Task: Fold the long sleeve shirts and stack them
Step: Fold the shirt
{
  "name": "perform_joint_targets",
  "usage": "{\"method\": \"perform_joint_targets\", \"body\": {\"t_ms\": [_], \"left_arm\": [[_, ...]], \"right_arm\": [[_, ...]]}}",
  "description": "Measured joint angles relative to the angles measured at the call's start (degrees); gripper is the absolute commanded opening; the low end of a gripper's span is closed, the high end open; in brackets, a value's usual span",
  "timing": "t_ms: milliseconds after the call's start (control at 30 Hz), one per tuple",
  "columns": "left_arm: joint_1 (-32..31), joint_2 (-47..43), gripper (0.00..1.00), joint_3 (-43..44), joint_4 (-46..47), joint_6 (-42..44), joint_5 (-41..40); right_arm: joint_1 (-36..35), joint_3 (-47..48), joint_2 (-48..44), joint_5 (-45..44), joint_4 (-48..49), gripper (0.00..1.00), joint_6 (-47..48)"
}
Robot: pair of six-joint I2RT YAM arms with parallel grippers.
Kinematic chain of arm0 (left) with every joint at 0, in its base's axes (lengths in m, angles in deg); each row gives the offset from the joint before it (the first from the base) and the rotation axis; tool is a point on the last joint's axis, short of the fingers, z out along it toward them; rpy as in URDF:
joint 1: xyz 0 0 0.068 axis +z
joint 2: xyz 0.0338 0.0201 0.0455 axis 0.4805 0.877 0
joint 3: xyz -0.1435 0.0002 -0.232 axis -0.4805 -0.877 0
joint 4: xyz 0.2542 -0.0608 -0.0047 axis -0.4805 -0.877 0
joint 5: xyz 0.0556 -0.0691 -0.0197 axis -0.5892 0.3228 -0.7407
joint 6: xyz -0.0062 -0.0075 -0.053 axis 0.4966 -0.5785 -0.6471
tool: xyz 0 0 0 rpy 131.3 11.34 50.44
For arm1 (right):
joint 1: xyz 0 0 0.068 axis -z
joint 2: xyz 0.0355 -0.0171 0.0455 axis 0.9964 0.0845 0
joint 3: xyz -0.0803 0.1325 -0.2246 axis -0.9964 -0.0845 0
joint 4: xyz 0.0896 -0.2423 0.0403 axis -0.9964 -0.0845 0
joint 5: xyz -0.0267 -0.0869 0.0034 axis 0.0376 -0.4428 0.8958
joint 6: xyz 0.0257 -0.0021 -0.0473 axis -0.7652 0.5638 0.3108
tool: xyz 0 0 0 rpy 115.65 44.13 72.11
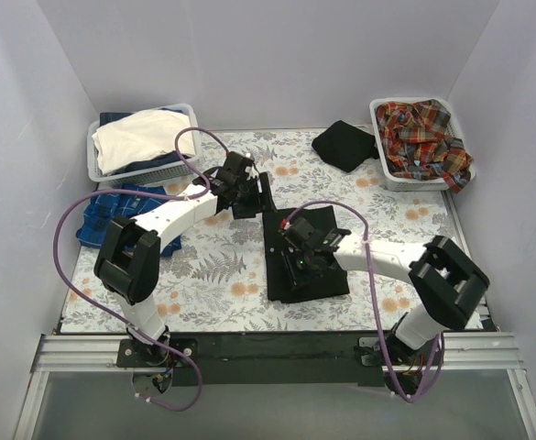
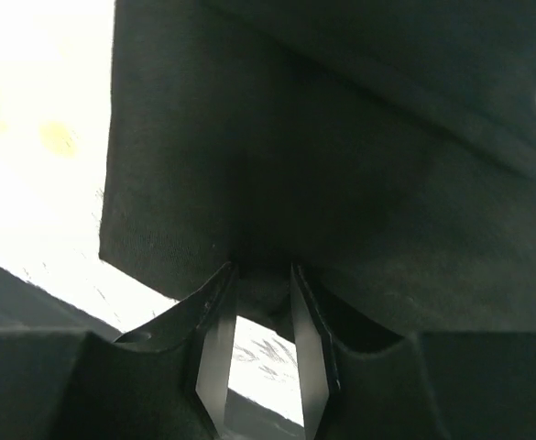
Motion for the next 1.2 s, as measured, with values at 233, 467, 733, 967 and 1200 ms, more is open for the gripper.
{"method": "perform_joint_targets", "body": {"t_ms": [233,467,733,967,1200], "left_arm": [[-0.39,0.94,0.65,0.0,2.62,1.92,5.75],[-5.07,2.54,0.65,0.76,5.7,5.29,10.97],[-12.2,10.67,0.65,4.85,6.54,4.33,14.69],[-13.53,14.73,0.65,5.01,4.61,2.64,13.62],[-13.25,10.93,0.65,-1.92,3.23,-0.2,7.82]], "right_arm": [[1.64,-12.48,-13.62,-2.34,-0.35,0.39,-2.25],[9.79,-19.04,-24.41,-5.07,-5.44,0.39,-3.63],[18.56,-19.82,-27.43,-7.32,-10.88,0.4,-4.7],[23.21,-18.51,-25.33,-7.17,-11.67,0.39,-4.63],[26.01,-9.11,-14.36,-5.9,-10.75,0.39,-1.88]]}}
